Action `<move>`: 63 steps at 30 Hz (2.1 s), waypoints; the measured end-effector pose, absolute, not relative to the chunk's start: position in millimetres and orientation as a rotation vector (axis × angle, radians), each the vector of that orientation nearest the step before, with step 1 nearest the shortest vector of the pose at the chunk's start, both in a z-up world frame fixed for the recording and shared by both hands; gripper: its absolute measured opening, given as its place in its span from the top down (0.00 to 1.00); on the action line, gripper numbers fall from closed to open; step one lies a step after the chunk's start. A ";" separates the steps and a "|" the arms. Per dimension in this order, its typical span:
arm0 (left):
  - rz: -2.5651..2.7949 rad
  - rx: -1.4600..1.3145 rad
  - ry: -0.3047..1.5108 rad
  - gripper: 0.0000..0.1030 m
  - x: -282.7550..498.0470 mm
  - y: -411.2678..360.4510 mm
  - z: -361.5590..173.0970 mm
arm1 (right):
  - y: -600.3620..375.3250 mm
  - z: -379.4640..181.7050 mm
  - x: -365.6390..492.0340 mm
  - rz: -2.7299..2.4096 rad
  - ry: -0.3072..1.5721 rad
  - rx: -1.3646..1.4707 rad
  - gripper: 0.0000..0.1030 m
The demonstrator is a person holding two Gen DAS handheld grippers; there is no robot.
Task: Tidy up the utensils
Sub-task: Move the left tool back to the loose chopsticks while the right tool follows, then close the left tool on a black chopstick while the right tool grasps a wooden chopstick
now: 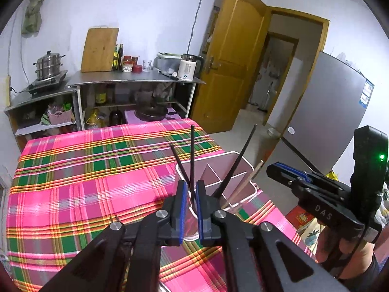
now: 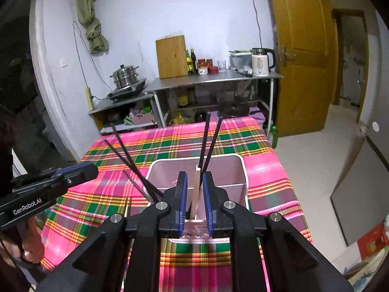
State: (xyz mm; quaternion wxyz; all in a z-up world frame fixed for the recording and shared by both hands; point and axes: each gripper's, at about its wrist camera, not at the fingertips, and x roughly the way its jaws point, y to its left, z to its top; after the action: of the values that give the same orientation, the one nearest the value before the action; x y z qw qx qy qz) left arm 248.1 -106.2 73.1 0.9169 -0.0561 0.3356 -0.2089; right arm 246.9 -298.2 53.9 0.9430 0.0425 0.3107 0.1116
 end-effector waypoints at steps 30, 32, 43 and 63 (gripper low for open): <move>-0.281 -0.171 0.786 0.93 160.3 -27.0 0.5 | -236.8 4.5 170.7 0.360 0.709 0.032 0.86; -0.271 -0.178 0.807 0.92 162.0 -23.1 -8.7 | -232.3 -1.4 172.0 0.370 0.723 0.028 0.86; -0.237 -0.237 0.907 0.81 188.3 -14.1 -57.9 | -216.3 -32.0 185.1 0.406 0.793 0.010 0.86; -0.133 -0.153 0.955 0.80 246.0 -46.7 -111.2 | -226.4 -65.6 204.1 0.394 0.873 0.030 0.86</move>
State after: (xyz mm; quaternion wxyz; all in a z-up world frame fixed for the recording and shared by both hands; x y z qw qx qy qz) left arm 246.0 -46.7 -111.2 0.8832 -0.0736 0.4588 -0.0637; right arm 204.1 -226.4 -65.6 0.8874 0.0144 0.4201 0.1894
